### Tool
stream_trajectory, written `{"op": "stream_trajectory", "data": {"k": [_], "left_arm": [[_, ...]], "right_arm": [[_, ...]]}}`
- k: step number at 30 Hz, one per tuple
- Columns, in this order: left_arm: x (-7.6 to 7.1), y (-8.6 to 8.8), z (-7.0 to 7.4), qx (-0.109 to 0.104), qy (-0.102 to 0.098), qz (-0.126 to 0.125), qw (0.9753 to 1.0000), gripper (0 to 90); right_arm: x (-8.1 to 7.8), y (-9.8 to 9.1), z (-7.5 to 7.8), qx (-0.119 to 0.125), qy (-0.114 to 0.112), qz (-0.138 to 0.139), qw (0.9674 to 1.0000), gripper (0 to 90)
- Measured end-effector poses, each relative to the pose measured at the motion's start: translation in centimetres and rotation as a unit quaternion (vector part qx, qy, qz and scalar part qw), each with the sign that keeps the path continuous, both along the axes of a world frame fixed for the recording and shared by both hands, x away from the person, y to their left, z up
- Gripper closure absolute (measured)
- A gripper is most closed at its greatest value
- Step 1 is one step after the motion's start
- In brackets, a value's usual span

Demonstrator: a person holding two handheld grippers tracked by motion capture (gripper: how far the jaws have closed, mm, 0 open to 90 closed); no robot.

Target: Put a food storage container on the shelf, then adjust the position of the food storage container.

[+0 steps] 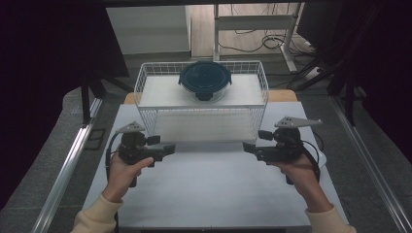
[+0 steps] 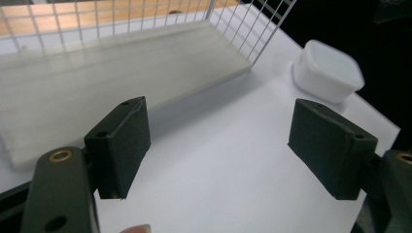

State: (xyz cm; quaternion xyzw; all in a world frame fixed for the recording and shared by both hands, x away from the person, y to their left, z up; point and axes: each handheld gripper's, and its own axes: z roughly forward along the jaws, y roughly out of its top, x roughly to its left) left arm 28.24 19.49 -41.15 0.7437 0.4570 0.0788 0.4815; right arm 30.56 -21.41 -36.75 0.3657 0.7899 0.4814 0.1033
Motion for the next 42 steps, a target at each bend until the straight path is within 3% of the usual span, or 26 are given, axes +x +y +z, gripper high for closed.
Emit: {"op": "stream_trajectory", "data": {"k": [3, 8, 14, 18, 26, 33, 41, 42], "left_arm": [[-1.1, -0.1, -0.8, 0.016, 0.001, -0.012, 0.9998, 22.2], [-2.6, 0.1, -1.5, 0.016, -0.004, -0.009, 0.9998, 22.2], [-2.8, 0.2, -3.6, 0.025, 0.024, -0.003, 0.9994, 22.4], [-2.8, 0.3, -4.5, 0.033, 0.034, 0.0, 0.9989, 22.5], [-2.4, 0.2, -5.1, 0.038, 0.04, 0.008, 0.9984, 22.7], [-2.7, 0.2, -4.6, 0.034, 0.032, 0.008, 0.9989, 22.5], [-2.7, 0.4, -4.2, 0.025, 0.035, -0.001, 0.9991, 22.1], [-2.8, 0.3, -4.3, 0.027, 0.039, -0.008, 0.9989, 21.9]], "right_arm": [[-0.7, -0.6, -1.0, -0.009, 0.003, -0.001, 1.0, 23.4], [-1.7, -1.2, -3.1, -0.019, 0.017, 0.001, 0.9997, 24.5], [-2.0, -1.2, -5.8, -0.03, 0.045, 0.006, 0.9985, 26.4], [-1.8, -0.7, -6.8, -0.04, 0.056, 0.011, 0.9976, 27.0], [-1.8, -0.9, -6.7, -0.038, 0.054, 0.002, 0.9978, 27.7], [-2.0, -1.0, -6.4, -0.041, 0.052, 0.006, 0.9978, 29.6], [-1.1, -1.9, -4.7, -0.054, 0.054, 0.007, 0.997, 38.8], [-0.4, -2.8, -3.9, -0.058, 0.049, -0.013, 0.997, 47.8]]}}
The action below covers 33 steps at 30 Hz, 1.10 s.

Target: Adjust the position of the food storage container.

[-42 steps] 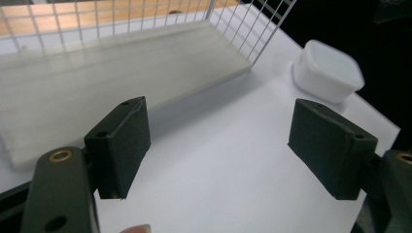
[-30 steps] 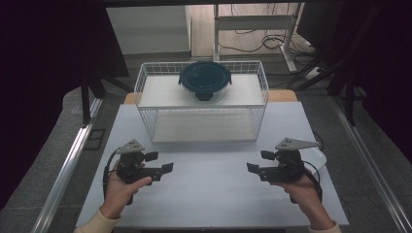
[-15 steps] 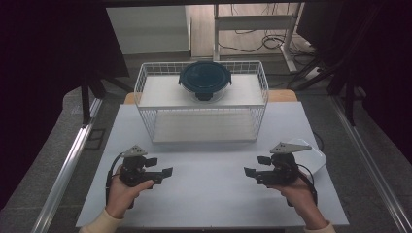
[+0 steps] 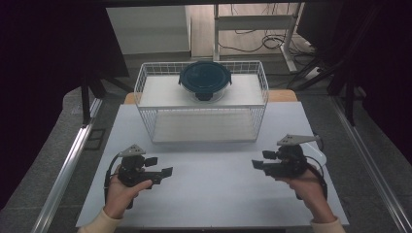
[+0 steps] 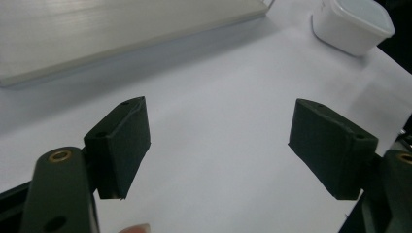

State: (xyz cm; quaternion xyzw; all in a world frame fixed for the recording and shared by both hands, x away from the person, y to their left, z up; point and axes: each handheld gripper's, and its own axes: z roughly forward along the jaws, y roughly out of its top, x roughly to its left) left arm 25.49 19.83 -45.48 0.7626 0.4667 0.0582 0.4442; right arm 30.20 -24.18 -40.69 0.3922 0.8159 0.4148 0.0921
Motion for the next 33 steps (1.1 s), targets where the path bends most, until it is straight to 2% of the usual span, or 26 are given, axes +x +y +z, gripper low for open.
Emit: {"op": "stream_trajectory", "data": {"k": [3, 7, 13, 16, 20, 24, 28, 30, 33], "left_arm": [[0.1, -0.1, -0.4, 0.002, 0.005, -0.006, 1.0, 21.8], [0.3, 0.0, -0.9, 0.005, 0.011, -0.015, 0.9998, 21.8], [0.3, 0.6, -1.3, 0.005, 0.017, -0.007, 0.9998, 21.9], [0.4, 0.7, -1.4, 0.003, 0.019, -0.003, 0.9998, 22.0], [0.5, 0.8, -1.3, 0.002, 0.019, -0.001, 0.9998, 22.1], [0.5, 0.7, -1.3, -0.002, 0.021, 0.003, 0.9998, 22.1], [0.5, 0.7, -1.3, -0.002, 0.023, 0.004, 0.9997, 22.1], [0.3, 0.7, -1.2, -0.004, 0.022, 0.004, 0.9997, 22.1], [0.2, 1.0, -1.3, -0.005, 0.021, 0.007, 0.9997, 22.1]], "right_arm": [[1.2, -1.4, 0.8, -0.009, 0.01, -0.024, 0.9996, 52.6], [2.5, -3.2, 1.5, -0.046, 0.017, -0.052, 0.9975, 58.5], [4.3, -6.2, 1.4, -0.081, 0.03, -0.088, 0.9924, 72.2], [5.1, -7.6, 1.3, -0.109, 0.029, -0.105, 0.9881, 78.9], [6.1, -9.7, 1.1, -0.127, 0.031, -0.122, 0.9839, 87.1], [7.6, -11.5, 0.5, -0.141, 0.038, -0.135, 0.9801, 88.9], [9.6, -12.4, -0.5, -0.156, 0.047, -0.144, 0.976, 89.1], [10.4, -12.6, -1.0, -0.156, 0.053, -0.143, 0.9759, 89.1], [11.7, -12.9, -1.8, -0.181, 0.058, -0.145, 0.9709, 89.1]]}}
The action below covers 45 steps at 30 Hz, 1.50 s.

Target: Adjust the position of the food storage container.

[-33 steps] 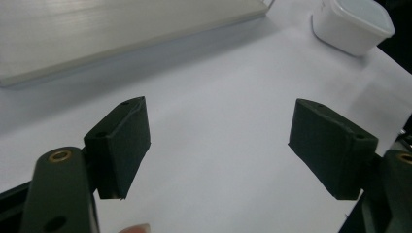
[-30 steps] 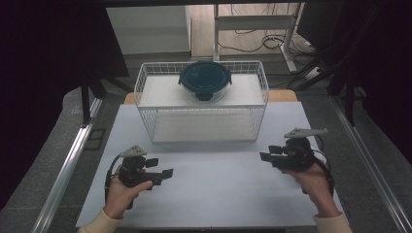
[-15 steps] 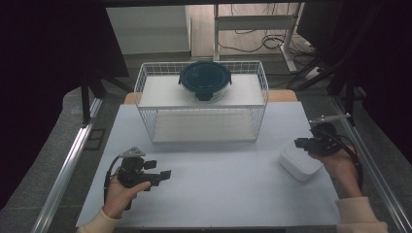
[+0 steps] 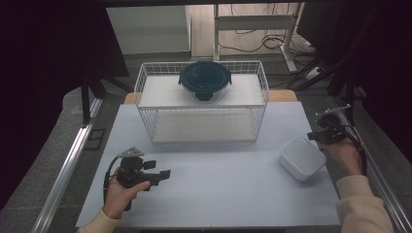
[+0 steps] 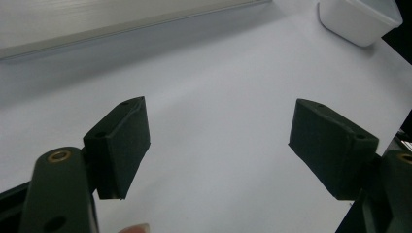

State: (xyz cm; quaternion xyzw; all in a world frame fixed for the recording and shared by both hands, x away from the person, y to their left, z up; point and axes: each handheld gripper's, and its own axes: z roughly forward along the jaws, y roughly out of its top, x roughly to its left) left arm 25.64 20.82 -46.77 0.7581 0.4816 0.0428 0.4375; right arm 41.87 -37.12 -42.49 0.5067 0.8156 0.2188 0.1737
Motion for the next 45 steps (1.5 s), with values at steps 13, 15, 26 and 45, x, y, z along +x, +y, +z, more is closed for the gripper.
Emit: {"op": "stream_trajectory", "data": {"k": [13, 15, 26, 45], "left_arm": [[0.0, 0.1, -0.2, -0.005, 0.005, -0.002, 1.0, 22.0], [0.0, 0.1, -0.2, -0.004, 0.005, -0.003, 1.0, 22.0], [0.0, -0.2, -0.2, -0.005, 0.005, -0.01, 0.9999, 21.8], [0.3, -0.1, -0.9, -0.019, 0.023, -0.012, 0.9995, 21.9]], "right_arm": [[1.4, -0.1, -2.1, -0.004, 0.02, -0.001, 0.9998, 89.1], [1.2, 0.1, -2.1, 0.003, 0.023, 0.005, 0.9997, 89.1], [-0.8, 5.2, -2.4, -0.01, 0.034, 0.098, 0.9945, 89.1], [-2.6, 9.0, -2.7, -0.023, 0.042, 0.185, 0.9815, 89.1]]}}
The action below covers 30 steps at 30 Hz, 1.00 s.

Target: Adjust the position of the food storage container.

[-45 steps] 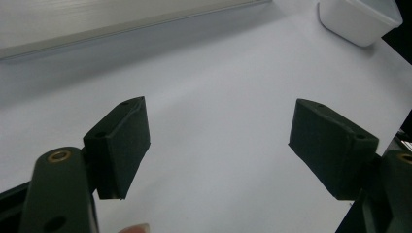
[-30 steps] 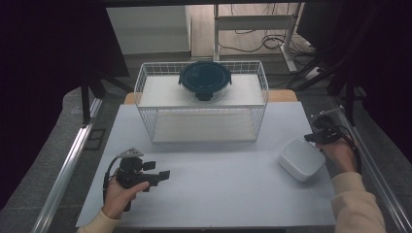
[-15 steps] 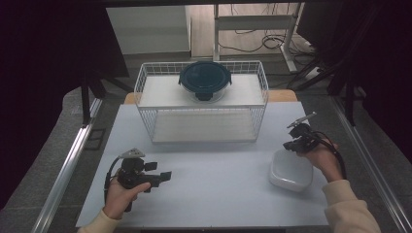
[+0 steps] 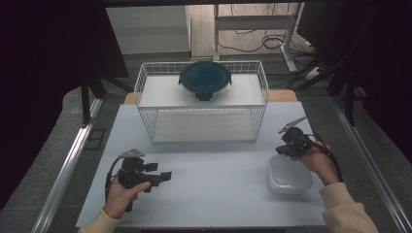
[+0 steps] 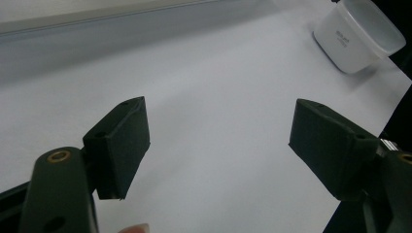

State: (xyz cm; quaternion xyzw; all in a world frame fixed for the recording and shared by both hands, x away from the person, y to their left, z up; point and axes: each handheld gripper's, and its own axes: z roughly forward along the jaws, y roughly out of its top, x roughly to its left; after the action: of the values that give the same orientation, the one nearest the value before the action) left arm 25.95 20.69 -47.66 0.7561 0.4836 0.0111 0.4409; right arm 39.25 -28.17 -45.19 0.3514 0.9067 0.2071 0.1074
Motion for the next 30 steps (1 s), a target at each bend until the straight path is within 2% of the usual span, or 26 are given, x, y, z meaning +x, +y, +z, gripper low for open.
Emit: {"op": "stream_trajectory", "data": {"k": [3, 5, 8, 9, 10, 12, 14, 15, 16, 17, 18, 19, 20, 23, 26, 30], "left_arm": [[0.0, -0.1, -0.1, 0.0, 0.002, -0.001, 1.0, 21.9], [0.0, -0.1, 0.0, -0.001, 0.003, -0.001, 1.0, 21.9], [0.1, 0.2, 0.1, -0.004, 0.001, 0.003, 1.0, 21.9], [0.1, 0.2, 0.1, -0.004, 0.001, 0.003, 1.0, 21.9], [0.1, 0.4, 0.1, -0.006, 0.0, 0.005, 1.0, 21.9], [0.1, 0.5, 0.1, -0.006, 0.0, 0.004, 1.0, 21.9], [0.1, 0.5, 0.0, -0.004, 0.0, 0.001, 1.0, 21.9], [0.1, 0.5, 0.0, -0.004, 0.0, 0.001, 1.0, 21.9], [0.1, 0.4, -0.1, -0.003, 0.002, -0.002, 1.0, 21.9], [0.1, 0.4, -0.1, -0.003, 0.002, -0.002, 1.0, 21.9], [0.1, 0.3, -0.1, -0.002, 0.002, -0.004, 1.0, 21.9], [0.1, 0.3, -0.1, -0.002, 0.002, -0.004, 1.0, 21.9], [0.1, 0.3, 0.0, -0.003, 0.001, -0.004, 1.0, 21.9], [0.0, 0.3, 0.1, -0.003, -0.002, -0.004, 1.0, 21.9], [0.0, 0.3, 0.2, -0.003, -0.003, -0.004, 1.0, 21.9], [0.0, 0.3, 0.1, -0.002, -0.002, -0.004, 1.0, 21.9]], "right_arm": [[-0.5, 0.3, -0.1, 0.004, 0.001, 0.013, 0.9999, 89.1], [-0.8, 0.4, 0.0, 0.004, -0.006, 0.019, 0.9998, 89.1], [-1.3, -0.3, 0.5, 0.014, -0.029, 0.004, 0.9995, 89.0], [-1.3, -0.3, 0.5, 0.014, -0.029, 0.004, 0.9995, 89.0], [-2.0, -1.4, 1.3, 0.029, -0.04, -0.019, 0.9986, 89.1], [-2.8, -2.6, 2.0, 0.037, -0.049, -0.043, 0.9972, 89.0], [-3.7, -3.7, 2.3, 0.038, -0.052, -0.06, 0.9961, 89.0], [-3.7, -3.7, 2.3, 0.038, -0.052, -0.06, 0.9961, 89.0], [-4.9, -4.9, 2.4, 0.03, -0.053, -0.082, 0.9947, 89.0], [-4.9, -4.9, 2.4, 0.03, -0.053, -0.082, 0.9947, 89.0], [-5.8, -6.0, 2.3, 0.028, -0.047, -0.105, 0.9929, 88.9], [-5.8, -6.0, 2.3, 0.028, -0.047, -0.105, 0.9929, 88.9], [-6.5, -6.9, 2.0, 0.023, -0.043, -0.123, 0.9912, 88.9], [-7.0, -7.6, 1.1, 0.015, -0.028, -0.143, 0.9892, 88.9], [-7.1, -7.7, 0.5, 0.005, -0.025, -0.155, 0.9877, 88.9], [-6.7, -7.2, 0.2, 0.004, -0.013, -0.153, 0.9881, 89.0]]}}
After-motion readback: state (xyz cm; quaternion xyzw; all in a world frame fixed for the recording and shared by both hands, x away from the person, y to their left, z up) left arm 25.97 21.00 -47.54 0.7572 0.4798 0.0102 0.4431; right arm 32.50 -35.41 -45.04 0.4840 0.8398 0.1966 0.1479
